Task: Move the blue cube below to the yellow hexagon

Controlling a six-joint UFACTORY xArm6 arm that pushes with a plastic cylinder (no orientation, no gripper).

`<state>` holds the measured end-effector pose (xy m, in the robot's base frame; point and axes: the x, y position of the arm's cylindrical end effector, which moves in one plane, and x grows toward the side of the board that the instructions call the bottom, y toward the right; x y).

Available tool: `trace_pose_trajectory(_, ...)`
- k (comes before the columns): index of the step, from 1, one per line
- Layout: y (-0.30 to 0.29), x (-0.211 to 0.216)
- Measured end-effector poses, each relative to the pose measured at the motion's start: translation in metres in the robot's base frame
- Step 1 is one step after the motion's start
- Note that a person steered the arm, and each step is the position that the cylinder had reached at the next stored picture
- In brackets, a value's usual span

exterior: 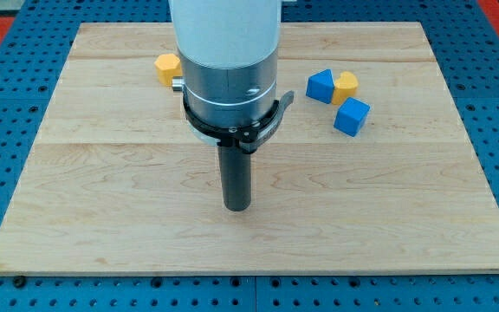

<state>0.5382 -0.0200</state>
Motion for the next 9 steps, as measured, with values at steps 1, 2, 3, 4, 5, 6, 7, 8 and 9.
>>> trace_pose_trajectory(1, -0.002, 0.000)
trace_pose_trajectory(2, -0.005, 0.000)
trace_pose_trajectory(3, -0.008, 0.000)
trace_pose_trajectory(4, -0.012, 0.000)
trace_pose_trajectory(5, -0.021, -0.005)
trace_pose_trajectory(6, -0.043, -0.034)
trace_pose_trajectory(7, -0.050, -0.051)
trace_pose_trajectory(8, -0.040, -0.049)
trace_pose_trajectory(9, 0.004, -0.049)
